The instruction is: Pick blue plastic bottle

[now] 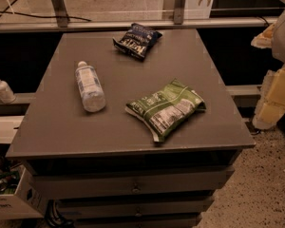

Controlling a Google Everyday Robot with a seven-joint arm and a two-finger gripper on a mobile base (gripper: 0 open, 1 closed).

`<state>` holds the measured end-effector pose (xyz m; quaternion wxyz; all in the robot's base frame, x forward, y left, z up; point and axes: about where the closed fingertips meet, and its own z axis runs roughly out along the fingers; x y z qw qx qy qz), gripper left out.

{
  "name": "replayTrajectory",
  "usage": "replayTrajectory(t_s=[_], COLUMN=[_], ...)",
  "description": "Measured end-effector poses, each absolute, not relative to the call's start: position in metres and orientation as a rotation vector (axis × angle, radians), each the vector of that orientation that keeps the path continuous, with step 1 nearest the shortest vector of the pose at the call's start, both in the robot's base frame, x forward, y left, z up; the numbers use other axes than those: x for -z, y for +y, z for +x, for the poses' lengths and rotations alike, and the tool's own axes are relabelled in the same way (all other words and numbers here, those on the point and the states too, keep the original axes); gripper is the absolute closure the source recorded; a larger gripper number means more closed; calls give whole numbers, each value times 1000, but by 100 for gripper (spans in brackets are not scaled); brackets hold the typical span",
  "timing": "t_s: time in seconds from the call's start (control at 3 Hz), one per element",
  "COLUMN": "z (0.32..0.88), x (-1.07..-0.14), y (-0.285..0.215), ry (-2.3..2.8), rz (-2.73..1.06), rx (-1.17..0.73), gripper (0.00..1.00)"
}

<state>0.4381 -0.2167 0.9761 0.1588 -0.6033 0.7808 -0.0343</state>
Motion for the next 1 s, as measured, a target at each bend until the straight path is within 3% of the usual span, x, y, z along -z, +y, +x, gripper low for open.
replayTrajectory(t_s=[0.67,1.0], z=[439,446], x=[-975,-970], y=[-209,-181], ry=[2183,2073], rz=[-1759,-1840], rx=[93,16], gripper=[0,0])
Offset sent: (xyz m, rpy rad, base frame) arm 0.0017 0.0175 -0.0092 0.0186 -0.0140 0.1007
